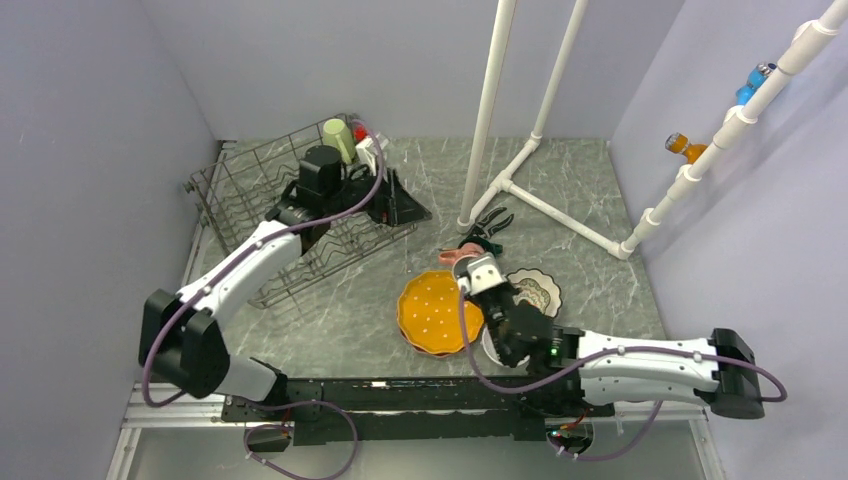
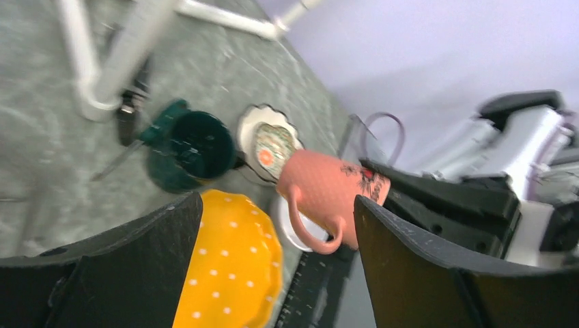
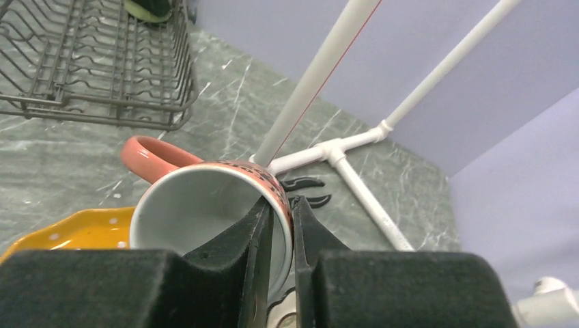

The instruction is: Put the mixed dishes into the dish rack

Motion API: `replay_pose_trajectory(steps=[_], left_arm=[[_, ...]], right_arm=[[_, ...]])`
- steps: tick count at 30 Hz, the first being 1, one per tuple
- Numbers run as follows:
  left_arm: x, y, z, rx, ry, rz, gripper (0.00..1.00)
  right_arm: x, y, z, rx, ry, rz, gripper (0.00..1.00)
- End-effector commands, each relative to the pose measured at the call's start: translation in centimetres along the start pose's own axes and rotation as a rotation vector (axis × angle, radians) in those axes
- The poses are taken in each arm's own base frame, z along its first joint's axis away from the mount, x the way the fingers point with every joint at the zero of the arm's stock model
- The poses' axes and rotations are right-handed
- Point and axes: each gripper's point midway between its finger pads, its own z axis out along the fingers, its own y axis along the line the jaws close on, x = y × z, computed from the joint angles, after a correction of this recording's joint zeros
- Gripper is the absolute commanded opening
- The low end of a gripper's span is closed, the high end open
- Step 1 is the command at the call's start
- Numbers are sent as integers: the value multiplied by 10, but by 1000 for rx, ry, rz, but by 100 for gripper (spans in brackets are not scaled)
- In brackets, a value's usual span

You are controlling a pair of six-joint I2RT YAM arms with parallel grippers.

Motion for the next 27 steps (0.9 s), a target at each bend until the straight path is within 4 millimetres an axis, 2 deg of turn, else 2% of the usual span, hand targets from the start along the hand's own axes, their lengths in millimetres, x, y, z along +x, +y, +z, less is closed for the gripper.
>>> replay_pose_trajectory(steps=[1,7,10,14,23,27], left_arm=[[2,-60,6,335,107,-92,86],[27,-80,20,407,202,-124,85],[39,-84,27,414,261,-155,82],[51,-87,32,436,312,-217,80],[56,-98,33,532,339,-317,73],[56,-99,33,537,343,-322,60]], right_arm=[[-36,-33,-3,-5,-177,3,0],[-47,-70,6,58,-219,26,0],[-56,-76,5,57,-247,33,0],[-62,-70,5,17,-287,11,0],[-81,-55,4,-46,-410,-39,0],[-87,-42,4,-95,-460,-112,0]])
